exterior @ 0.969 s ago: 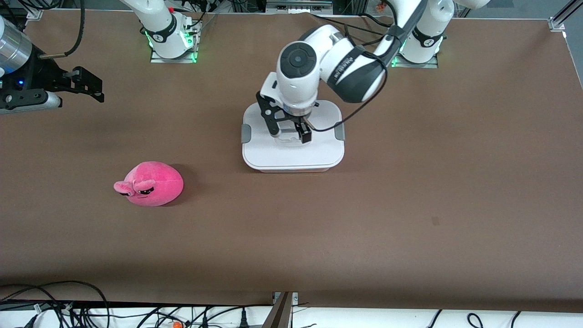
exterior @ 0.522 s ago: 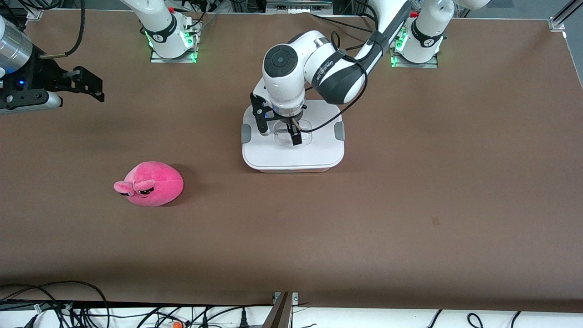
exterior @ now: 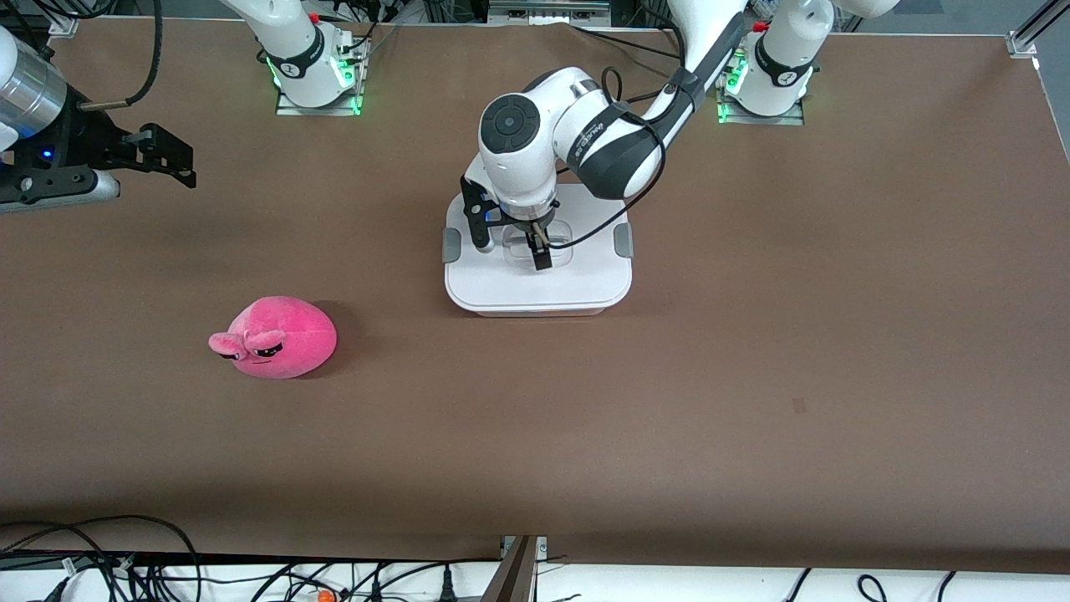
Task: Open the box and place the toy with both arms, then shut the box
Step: 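Lift the white lid off the pink box and set it aside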
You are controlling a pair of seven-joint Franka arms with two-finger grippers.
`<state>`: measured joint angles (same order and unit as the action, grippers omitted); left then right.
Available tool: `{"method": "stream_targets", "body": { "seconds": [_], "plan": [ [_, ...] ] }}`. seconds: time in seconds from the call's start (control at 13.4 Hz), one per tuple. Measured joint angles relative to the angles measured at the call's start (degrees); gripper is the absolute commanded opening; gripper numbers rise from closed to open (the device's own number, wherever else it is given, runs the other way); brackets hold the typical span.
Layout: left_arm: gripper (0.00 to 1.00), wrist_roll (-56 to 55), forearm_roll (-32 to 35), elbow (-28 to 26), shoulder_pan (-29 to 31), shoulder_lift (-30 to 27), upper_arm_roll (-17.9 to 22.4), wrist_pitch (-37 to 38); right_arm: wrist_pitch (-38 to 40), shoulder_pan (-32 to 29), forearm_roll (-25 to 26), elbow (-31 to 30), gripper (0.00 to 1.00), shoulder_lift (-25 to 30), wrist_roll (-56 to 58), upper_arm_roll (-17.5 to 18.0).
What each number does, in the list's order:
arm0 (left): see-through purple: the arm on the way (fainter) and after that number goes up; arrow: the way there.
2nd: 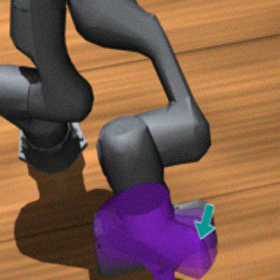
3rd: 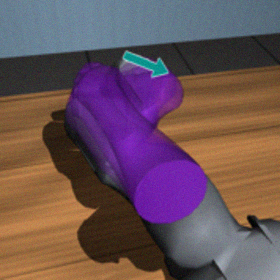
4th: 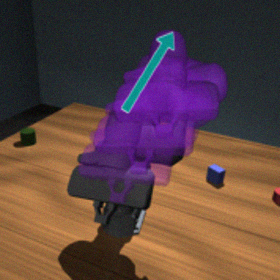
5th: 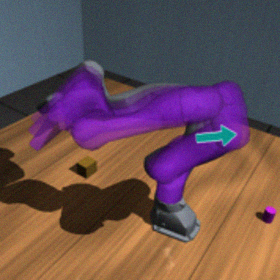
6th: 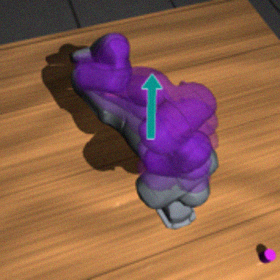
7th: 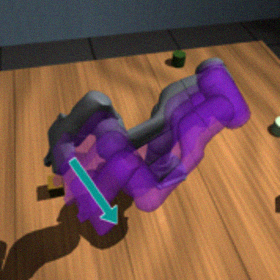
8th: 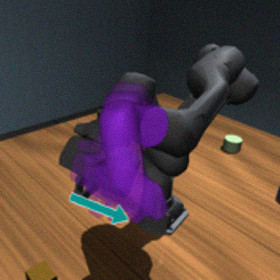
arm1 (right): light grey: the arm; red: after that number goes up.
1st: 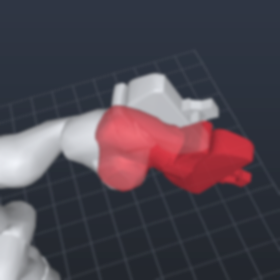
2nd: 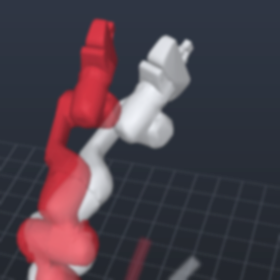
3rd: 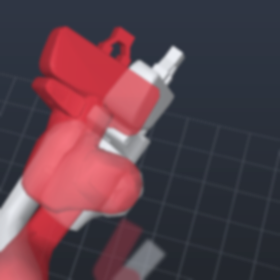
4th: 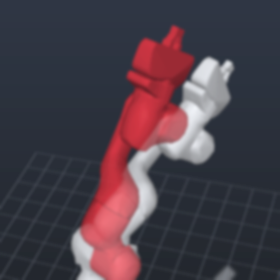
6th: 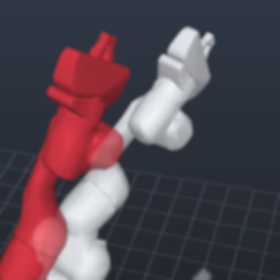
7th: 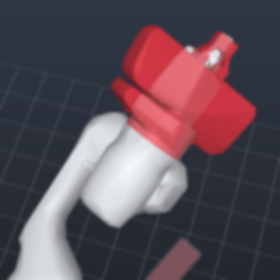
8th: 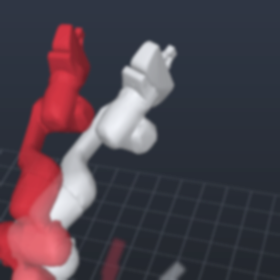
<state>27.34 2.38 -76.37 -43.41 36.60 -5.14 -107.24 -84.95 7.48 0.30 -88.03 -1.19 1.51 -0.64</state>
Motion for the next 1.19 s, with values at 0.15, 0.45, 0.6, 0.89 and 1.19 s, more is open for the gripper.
{"method": "stream_targets", "body": {
  "seconds": [0.15, 0.45, 0.6, 0.89, 1.19],
  "plan": [
    [0.20, 0.0, 0.0, 0.1, -0.5, 0.0, 0.0, 0.4, 0.0, 0.0, 0.0, -0.4, 1.00, 0.0, 0.0, 0.0],
    [0.00, 0.0, 0.0, 0.3, -1.5, -0.2, 0.0, 0.5, 0.0, 0.0, 0.0, -0.4, 1.00, 0.0, 0.0, 0.0],
    [0.00, 0.2, 0.2, 0.5, -1.5, -0.3, 0.2, 0.5, 0.0, 0.0, 0.0, -0.4, 1.00, 0.0, 0.0, 0.0],
    [0.00, 0.2, 0.2, 1.4, -1.5, -0.8, 0.6, 1.6, 0.0, 0.0, 0.0, -0.4, 1.00, 0.0, 0.0, 0.0],
    [0.00, 1.2, 0.2, 1.9, -0.9, -3.1, 1.1, 5.7, 0.0, 0.0, 0.0, -0.4, 1.00, 0.0, 0.0, 0.0]
  ]
}}
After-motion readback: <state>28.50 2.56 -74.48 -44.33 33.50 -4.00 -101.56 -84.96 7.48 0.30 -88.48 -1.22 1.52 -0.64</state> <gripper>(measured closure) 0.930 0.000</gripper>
